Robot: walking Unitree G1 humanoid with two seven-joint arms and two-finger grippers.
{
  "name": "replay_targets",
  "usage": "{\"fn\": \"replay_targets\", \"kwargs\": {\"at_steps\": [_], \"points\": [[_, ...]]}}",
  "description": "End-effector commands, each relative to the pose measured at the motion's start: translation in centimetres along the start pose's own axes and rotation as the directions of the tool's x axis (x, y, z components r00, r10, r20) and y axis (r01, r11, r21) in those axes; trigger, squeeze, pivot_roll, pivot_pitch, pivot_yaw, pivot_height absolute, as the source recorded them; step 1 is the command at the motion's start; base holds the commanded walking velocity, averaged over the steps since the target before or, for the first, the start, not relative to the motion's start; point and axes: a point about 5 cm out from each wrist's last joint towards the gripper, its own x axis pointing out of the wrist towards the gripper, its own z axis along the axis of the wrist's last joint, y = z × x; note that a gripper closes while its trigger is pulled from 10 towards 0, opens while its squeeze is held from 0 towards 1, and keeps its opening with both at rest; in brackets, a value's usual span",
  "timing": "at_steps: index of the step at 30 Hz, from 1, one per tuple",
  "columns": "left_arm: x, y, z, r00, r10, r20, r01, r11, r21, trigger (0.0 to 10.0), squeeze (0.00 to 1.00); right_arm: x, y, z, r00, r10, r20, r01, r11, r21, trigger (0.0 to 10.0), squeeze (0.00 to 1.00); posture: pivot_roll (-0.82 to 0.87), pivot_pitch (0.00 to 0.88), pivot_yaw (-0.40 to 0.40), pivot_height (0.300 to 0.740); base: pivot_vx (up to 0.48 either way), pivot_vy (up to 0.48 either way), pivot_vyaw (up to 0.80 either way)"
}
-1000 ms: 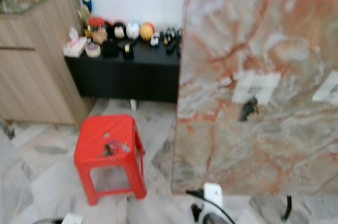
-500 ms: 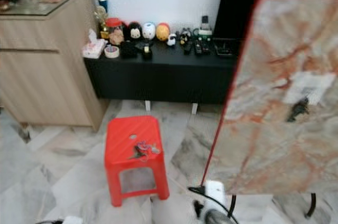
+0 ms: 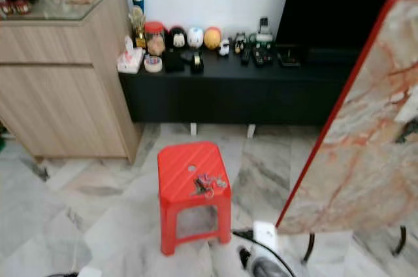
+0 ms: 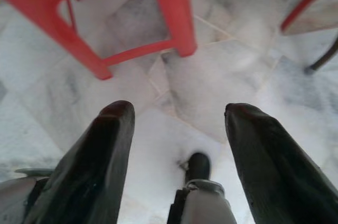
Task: Hang keys on a hook
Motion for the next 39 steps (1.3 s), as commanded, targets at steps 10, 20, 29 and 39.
{"fn": "replay_targets", "kwargs": {"at_steps": [10, 20, 29, 39], "points": [[0.09, -0.62, 0.15, 1.000, -0.010, 0.011, 0.011, 1.000, -0.013, 10.0, 0.00, -0.16, -1.46, -0.24, 0.999, -0.038, -0.010, 0.038, 0.999, -0.001, 10.0, 0.00, 0.06, 0.000, -0.030, 0.740, 0.000, 0.120, 0.00], [0.12, -0.93, 0.26, 1.000, -0.022, 0.019, 0.023, 0.999, -0.042, 10.0, 0.00, -0.18, -1.54, -0.29, 0.999, -0.038, -0.012, 0.038, 0.999, -0.005, 10.0, 0.00, 0.06, 0.000, -0.034, 0.740, 0.000, 0.000, 0.00], [0.19, -0.77, 0.66, 0.999, -0.024, 0.027, 0.025, 0.999, -0.033, 10.0, 0.00, -0.15, -1.38, -0.06, 0.999, -0.038, 0.008, 0.038, 0.999, -0.022, 10.0, 0.00, 0.06, 0.000, -0.026, 0.740, 0.230, 0.000, 0.10], [0.18, -0.53, 0.77, 0.999, -0.027, 0.028, 0.028, 0.999, -0.021, 10.0, 0.00, -0.15, -1.31, -0.21, 0.999, -0.046, 0.004, 0.046, 0.999, -0.003, 10.0, 0.00, 0.05, 0.000, -0.018, 0.740, 0.363, 0.000, 0.28]]}}
